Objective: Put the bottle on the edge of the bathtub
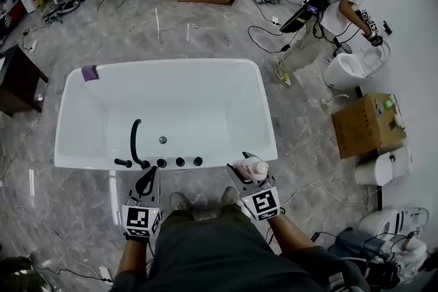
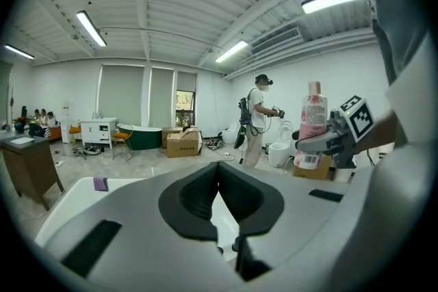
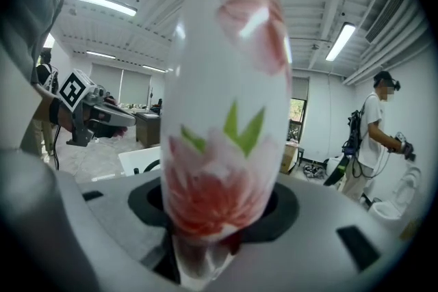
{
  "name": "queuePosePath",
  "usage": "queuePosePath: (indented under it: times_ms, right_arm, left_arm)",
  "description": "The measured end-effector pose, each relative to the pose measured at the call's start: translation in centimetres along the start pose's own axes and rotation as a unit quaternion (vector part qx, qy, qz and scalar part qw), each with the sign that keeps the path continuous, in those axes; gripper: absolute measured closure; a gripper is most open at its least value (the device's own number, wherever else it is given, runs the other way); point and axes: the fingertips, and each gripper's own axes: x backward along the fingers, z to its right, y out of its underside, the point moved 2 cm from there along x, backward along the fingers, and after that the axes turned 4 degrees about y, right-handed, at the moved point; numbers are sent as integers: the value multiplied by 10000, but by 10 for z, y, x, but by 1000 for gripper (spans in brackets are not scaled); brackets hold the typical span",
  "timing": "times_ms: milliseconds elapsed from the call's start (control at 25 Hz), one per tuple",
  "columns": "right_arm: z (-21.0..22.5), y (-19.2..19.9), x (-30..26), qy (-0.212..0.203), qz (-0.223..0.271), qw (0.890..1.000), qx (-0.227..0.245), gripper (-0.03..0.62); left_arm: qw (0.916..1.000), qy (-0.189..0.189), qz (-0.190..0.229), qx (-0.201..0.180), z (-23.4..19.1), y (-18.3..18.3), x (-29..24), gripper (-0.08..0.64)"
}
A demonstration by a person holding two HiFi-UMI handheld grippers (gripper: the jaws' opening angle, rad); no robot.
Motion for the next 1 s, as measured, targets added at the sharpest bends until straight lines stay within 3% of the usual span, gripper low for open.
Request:
queuePosePath:
  times_ms: [240,520,760,1000]
  right_arm:
    - [4,21,-23,-941,200,9949,306,367]
    - [-1,57,-42,-2120,452,9703,1075,367]
    - [-21,101,-73,-2800,559,9505,1228,367]
    - [-32,157,-110,-3216,597,9360,1297,367]
  left_arm:
    - [9989,-413,-158,162,10,11,-3,560]
    - [9963,-750,-363,224,18,45,-24,559]
    - [9949,-784,-579,257,16,95,-47,559]
    - [9941,-765,-708,295,18,151,-77,559]
